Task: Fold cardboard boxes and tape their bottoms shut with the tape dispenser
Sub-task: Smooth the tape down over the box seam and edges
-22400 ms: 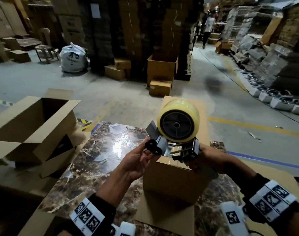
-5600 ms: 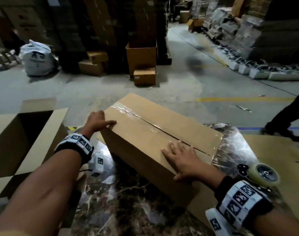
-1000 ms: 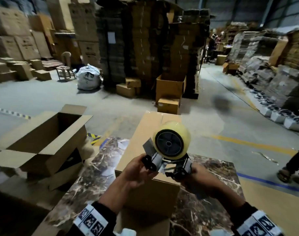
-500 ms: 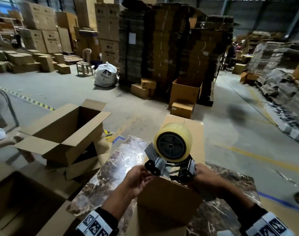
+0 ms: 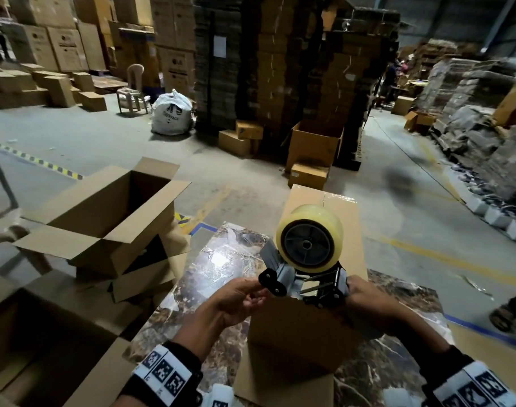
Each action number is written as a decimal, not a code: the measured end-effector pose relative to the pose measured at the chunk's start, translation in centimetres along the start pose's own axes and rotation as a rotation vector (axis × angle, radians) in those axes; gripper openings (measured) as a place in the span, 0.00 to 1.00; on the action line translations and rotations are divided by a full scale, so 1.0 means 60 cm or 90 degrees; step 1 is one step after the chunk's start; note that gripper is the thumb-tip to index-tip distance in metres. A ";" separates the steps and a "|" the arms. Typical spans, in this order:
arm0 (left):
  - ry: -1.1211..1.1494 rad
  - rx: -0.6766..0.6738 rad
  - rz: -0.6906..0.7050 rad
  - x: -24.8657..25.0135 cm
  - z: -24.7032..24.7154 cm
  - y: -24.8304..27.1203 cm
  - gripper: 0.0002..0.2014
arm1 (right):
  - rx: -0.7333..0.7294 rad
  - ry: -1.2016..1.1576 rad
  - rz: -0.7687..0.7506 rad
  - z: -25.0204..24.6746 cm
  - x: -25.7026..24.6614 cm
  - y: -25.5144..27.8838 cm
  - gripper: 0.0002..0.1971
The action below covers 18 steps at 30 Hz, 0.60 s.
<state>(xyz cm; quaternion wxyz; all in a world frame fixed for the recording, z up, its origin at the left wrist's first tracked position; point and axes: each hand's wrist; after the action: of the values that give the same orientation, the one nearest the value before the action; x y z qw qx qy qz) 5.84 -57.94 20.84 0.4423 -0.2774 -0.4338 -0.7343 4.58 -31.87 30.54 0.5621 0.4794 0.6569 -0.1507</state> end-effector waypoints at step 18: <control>-0.245 0.178 0.076 0.049 -0.076 -0.027 0.09 | 0.026 0.095 0.059 -0.024 -0.011 -0.020 0.12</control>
<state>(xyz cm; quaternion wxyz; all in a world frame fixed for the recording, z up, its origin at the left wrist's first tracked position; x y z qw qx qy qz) 2.93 -62.78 20.37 0.4281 -0.3733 -0.5901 -0.5737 2.70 -31.71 31.20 0.5080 0.5306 0.6709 -0.1015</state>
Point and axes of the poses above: each hand's wrist, its own y-axis away from the middle knuckle, its own z-axis out of the palm, x = y × z, and after that the axes turned 8 degrees about -y, right-handed
